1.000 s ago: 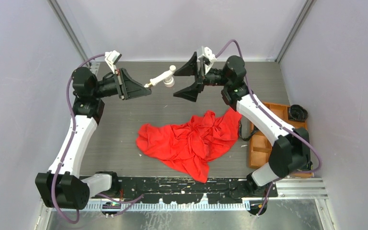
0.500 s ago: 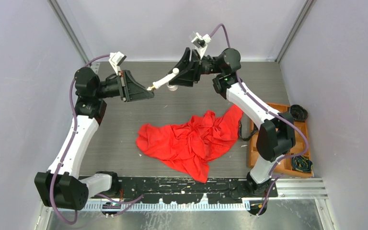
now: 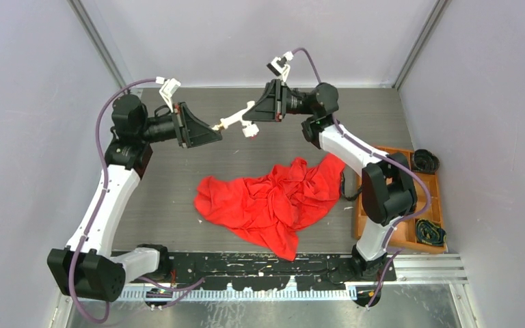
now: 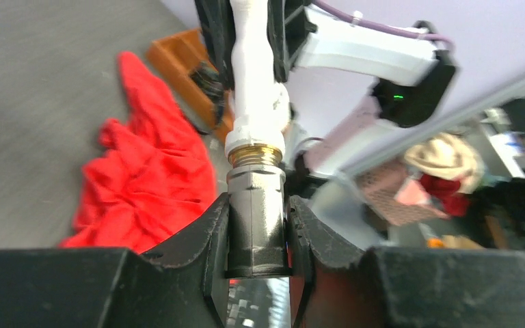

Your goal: Install the water faucets

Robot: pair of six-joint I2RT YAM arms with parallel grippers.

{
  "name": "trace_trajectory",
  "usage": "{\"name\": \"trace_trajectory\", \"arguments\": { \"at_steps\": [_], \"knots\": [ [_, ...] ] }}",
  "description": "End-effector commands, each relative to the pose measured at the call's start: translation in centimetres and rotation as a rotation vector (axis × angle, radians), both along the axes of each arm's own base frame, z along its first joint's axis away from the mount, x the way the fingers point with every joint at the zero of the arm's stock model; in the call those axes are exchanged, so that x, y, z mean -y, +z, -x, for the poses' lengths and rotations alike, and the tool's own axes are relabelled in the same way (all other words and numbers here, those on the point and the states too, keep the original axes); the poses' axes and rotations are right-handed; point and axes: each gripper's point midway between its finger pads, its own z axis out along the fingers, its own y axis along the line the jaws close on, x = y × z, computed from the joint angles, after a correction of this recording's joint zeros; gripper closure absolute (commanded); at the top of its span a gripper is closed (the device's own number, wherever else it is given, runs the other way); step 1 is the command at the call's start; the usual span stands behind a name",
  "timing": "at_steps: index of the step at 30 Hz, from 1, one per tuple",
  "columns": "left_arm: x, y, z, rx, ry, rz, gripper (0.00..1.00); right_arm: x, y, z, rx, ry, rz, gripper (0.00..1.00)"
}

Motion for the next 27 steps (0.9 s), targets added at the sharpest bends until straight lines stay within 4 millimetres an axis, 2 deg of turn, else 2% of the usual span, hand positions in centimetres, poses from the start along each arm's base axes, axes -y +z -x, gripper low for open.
{"name": "trace_trajectory", "arguments": {
  "at_steps": [1,4,7,8,10,13,14,16,20,23,25,27],
  "knots": [
    [-1.5,-1.3,-2.6,0.285,0.188,-0.131,1.0,0.5,0.9,-0.4,-0.463,-0.05,-0.043,1.0],
    [-2.3,-3.2,-3.1,0.33,0.237,-0.2,1.0,0.6,-1.4,-1.2,-0.603,-0.09,-0.058,1.0],
    [-2.4,-3.9,-3.0,0.326,0.239,-0.212,1.0,0.7,-2.1,-1.5,-0.634,-0.117,-0.067,0.98],
    [-2.4,-4.1,-3.1,0.321,0.239,-0.215,1.0,0.7,-2.1,-1.7,-0.634,-0.129,-0.062,0.91],
    [-2.4,-4.2,-2.9,0.317,0.239,-0.208,1.0,0.6,-1.8,-1.9,-0.609,-0.153,-0.052,0.69],
    [-2.0,-3.3,-2.7,0.28,0.219,-0.164,1.0,0.6,-1.3,-1.9,-0.54,-0.18,-0.045,0.27],
    [-1.8,-2.9,-2.6,0.252,0.201,-0.143,1.0,0.6,-1.1,-1.8,-0.509,-0.183,-0.045,0.17],
    [-1.5,-1.7,-2.5,0.188,0.151,-0.084,1.0,0.8,-1.1,-1.6,-0.465,-0.184,-0.037,0.02],
    [-1.0,0.4,-2.0,0.049,0.04,0.002,1.0,2.0,-1.3,-1.4,-0.367,-0.217,0.017,0.0],
    [-0.9,2.0,-1.3,0.01,-0.002,0.032,1.0,3.8,-2.1,-2.1,-0.265,-0.326,0.115,0.0],
    [-0.8,2.7,-1.0,-0.029,-0.019,0.048,1.0,6.2,-2.4,-2.8,-0.151,-0.431,0.188,0.0],
    [-0.7,3.3,-0.5,-0.119,-0.045,0.065,1.0,9.7,-2.6,-4.0,0.028,-0.585,0.265,0.0]
  ]
}}
